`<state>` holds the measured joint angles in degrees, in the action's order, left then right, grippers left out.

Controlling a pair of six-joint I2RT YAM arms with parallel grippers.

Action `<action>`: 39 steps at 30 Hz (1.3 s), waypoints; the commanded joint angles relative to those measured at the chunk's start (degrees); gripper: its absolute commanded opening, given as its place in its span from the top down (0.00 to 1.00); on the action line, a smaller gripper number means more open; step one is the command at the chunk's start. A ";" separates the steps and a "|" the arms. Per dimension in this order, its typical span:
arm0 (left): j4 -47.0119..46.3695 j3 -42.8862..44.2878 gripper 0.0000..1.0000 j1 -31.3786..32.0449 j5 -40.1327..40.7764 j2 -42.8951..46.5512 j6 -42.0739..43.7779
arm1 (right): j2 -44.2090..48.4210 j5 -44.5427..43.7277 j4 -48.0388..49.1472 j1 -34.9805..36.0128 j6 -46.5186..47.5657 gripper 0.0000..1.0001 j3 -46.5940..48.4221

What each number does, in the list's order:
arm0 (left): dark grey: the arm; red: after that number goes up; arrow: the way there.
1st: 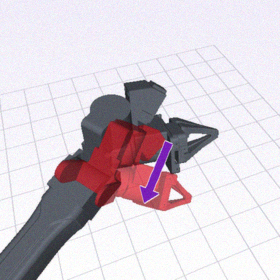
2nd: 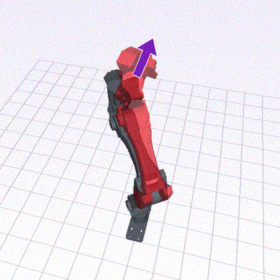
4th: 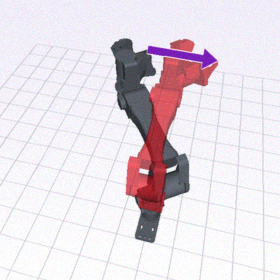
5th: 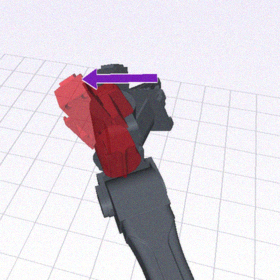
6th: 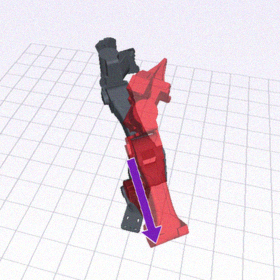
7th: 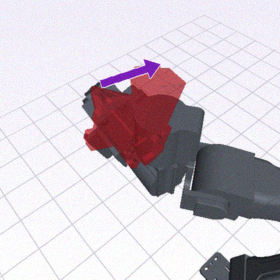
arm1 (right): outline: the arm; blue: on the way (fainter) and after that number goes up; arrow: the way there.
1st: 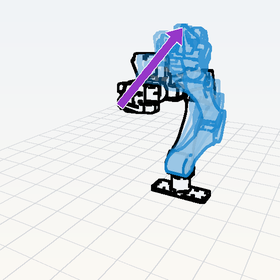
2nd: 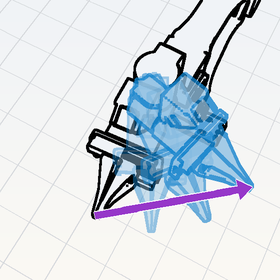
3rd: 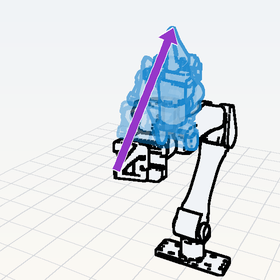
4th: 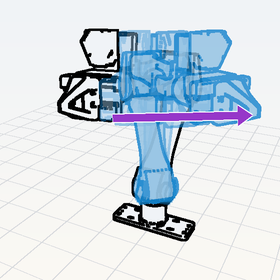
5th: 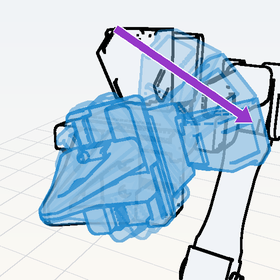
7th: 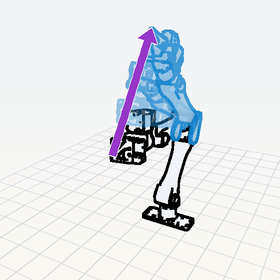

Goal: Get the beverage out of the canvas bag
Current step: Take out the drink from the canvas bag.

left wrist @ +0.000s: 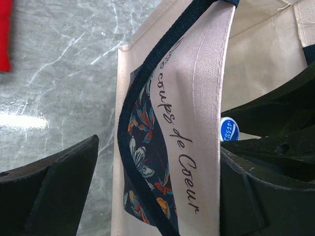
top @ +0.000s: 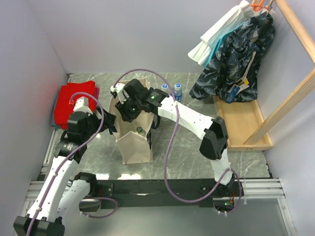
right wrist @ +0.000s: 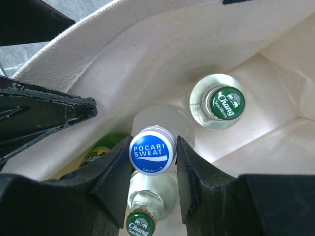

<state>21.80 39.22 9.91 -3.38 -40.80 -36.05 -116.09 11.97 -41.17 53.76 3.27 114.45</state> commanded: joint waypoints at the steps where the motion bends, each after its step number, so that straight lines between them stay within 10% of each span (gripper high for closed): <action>1: -0.27 -0.29 0.09 0.20 -0.58 -0.78 0.90 | 0.34 -1.85 1.00 0.47 -0.19 1.00 2.00; 39: -0.27 -0.11 0.04 0.28 0.04 -1.04 0.90 | 6.41 -8.01 7.16 0.47 -0.89 1.00 1.21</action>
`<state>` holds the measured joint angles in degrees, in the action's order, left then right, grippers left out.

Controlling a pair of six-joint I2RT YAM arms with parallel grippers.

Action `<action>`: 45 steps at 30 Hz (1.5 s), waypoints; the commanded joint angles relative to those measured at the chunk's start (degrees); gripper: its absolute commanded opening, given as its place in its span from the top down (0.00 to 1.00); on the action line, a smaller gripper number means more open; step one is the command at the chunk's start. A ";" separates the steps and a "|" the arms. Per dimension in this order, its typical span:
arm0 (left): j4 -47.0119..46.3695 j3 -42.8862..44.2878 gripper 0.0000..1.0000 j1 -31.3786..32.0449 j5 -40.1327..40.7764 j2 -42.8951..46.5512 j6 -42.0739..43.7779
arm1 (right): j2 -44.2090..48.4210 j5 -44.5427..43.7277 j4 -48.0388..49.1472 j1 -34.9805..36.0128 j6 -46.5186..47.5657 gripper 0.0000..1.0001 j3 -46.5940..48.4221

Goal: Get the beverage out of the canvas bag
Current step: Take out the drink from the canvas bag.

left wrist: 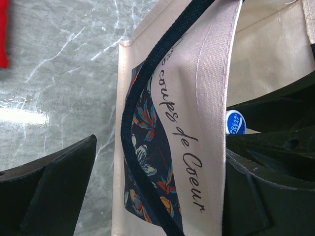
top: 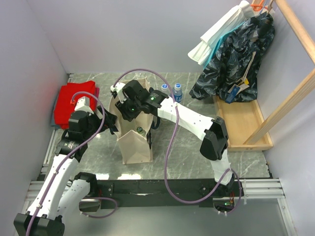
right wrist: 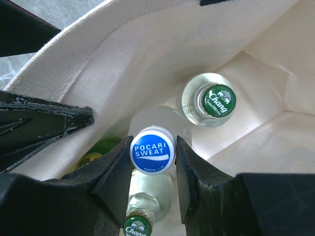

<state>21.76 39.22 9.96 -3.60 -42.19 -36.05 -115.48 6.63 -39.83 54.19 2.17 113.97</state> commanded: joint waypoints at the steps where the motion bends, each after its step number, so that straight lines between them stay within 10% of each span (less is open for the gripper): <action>1: -0.14 -0.02 0.04 0.15 0.34 0.27 0.90 | 5.88 -2.85 5.99 -0.14 0.11 1.00 1.69; 45: -0.31 0.06 0.02 0.15 0.61 0.62 0.81 | 8.52 -4.61 9.16 -0.14 -0.15 1.00 4.15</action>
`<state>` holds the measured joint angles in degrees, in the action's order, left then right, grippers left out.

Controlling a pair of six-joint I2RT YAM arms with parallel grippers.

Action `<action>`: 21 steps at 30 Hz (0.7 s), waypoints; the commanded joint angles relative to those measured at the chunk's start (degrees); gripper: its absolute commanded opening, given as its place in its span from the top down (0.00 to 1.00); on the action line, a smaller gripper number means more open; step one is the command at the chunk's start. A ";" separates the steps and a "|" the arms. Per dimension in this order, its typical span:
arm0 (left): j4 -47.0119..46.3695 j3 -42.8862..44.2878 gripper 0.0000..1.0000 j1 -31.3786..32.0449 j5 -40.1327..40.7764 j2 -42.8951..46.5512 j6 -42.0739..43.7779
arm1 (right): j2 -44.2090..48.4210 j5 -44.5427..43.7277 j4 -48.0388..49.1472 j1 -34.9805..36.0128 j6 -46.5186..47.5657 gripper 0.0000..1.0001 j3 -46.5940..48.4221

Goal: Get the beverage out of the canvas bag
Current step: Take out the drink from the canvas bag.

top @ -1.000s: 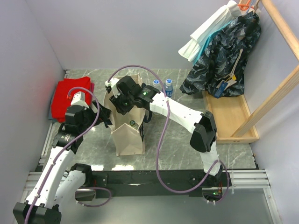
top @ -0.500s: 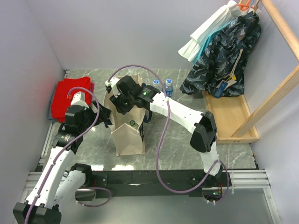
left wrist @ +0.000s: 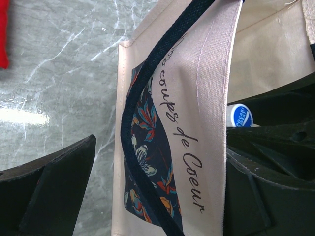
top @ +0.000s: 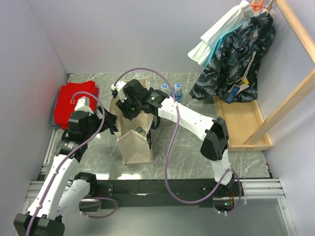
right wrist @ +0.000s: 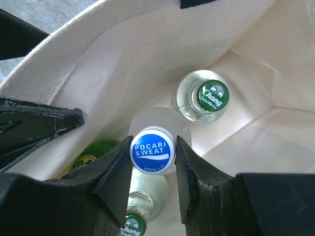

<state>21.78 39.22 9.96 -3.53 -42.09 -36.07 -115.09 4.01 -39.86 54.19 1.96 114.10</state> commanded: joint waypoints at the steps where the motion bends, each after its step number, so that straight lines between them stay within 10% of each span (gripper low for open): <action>1: -0.34 -0.02 0.02 0.15 0.54 0.25 0.92 | 8.30 -1.99 9.18 -0.14 0.15 1.00 4.19; 21: -0.42 0.07 0.02 0.15 0.63 0.25 0.92 | 9.53 -3.31 8.74 -0.14 1.29 1.00 7.62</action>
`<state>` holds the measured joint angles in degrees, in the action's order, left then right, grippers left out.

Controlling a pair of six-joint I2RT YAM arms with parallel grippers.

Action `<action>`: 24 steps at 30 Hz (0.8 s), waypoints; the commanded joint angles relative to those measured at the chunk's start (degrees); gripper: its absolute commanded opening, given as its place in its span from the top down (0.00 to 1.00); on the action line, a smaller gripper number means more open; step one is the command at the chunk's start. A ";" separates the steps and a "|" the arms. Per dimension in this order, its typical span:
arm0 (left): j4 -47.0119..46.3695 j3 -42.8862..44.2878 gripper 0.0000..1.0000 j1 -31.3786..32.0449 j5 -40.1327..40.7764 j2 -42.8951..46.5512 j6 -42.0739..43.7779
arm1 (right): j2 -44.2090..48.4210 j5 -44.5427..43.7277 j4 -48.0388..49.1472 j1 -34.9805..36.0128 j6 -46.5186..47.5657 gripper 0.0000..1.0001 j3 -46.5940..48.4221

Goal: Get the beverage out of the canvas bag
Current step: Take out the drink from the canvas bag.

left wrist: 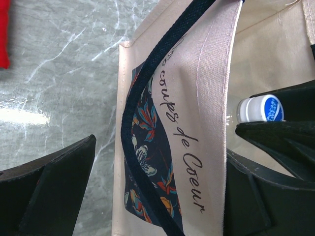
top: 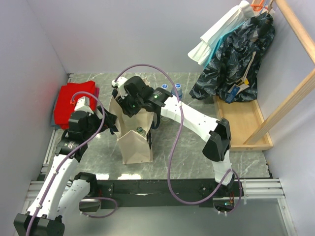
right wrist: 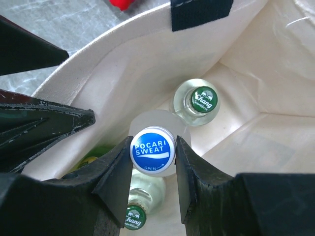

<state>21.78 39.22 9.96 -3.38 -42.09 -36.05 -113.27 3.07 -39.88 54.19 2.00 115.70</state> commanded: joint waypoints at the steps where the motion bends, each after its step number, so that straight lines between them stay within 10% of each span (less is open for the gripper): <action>1: -0.42 0.15 0.02 0.15 0.48 0.34 0.90 | 7.80 -2.37 8.76 -0.14 1.34 1.00 6.20; 24: -0.25 0.50 0.02 0.15 1.09 0.25 1.07 | 12.64 -6.67 10.96 -0.14 3.62 1.00 6.12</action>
<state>21.78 39.22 9.96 -3.29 -42.11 -36.05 -107.46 -0.64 -39.77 54.19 3.40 116.68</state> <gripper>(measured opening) 0.980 0.437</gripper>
